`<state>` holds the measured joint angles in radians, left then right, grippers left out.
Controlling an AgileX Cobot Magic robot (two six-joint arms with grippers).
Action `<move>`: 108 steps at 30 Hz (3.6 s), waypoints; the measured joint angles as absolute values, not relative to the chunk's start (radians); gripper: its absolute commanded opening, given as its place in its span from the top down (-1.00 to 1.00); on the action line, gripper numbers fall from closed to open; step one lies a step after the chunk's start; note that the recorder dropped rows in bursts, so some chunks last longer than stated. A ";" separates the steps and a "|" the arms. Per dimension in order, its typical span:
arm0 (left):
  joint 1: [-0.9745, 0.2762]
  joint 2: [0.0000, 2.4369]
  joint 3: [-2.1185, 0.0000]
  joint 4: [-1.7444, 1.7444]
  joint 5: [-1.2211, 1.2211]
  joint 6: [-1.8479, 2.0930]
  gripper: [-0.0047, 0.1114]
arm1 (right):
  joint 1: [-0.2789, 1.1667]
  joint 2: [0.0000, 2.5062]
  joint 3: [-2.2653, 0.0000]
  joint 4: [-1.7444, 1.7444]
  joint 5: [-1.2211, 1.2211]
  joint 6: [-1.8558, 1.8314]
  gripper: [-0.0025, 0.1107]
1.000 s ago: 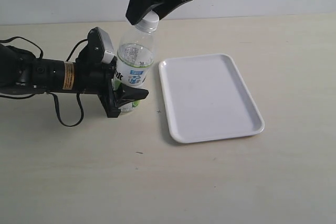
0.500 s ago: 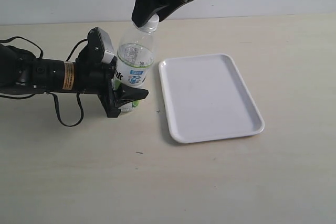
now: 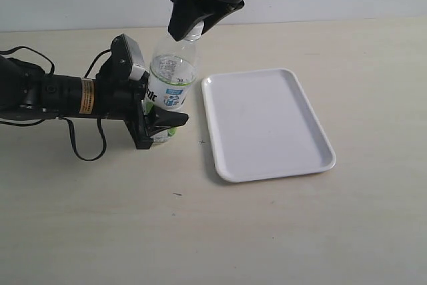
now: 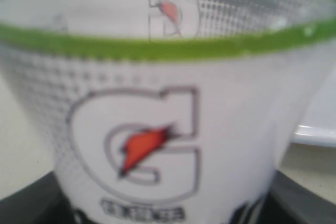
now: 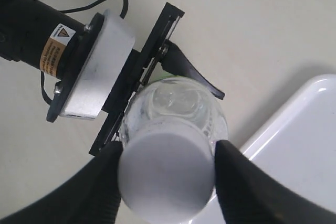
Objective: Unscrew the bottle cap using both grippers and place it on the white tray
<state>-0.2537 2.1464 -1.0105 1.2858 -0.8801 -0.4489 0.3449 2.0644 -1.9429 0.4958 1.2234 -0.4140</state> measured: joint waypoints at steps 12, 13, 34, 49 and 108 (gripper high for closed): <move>-0.254 2.146 -1.010 1.286 -0.880 -0.449 0.92 | 0.345 2.064 -1.943 0.492 1.207 -0.414 -0.17; -0.254 2.146 -1.010 1.286 -0.880 -0.449 0.92 | 0.345 2.064 -1.943 0.492 1.207 -0.414 -0.16; -0.254 2.146 -1.010 1.286 -0.880 -0.449 0.92 | 0.345 2.064 -1.965 0.480 1.209 -0.412 0.22; -0.254 2.146 -1.010 1.282 -0.880 -0.451 0.92 | 0.345 2.064 -1.965 0.488 1.221 -0.918 0.96; -0.254 2.146 -1.012 1.288 -0.880 -0.447 0.92 | 0.340 1.991 -1.966 0.461 1.205 -0.050 -0.25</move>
<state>-0.2537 2.1464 -1.0123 1.2883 -0.8800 -0.4471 0.3396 1.9909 -1.9656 0.4611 1.2048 -0.0501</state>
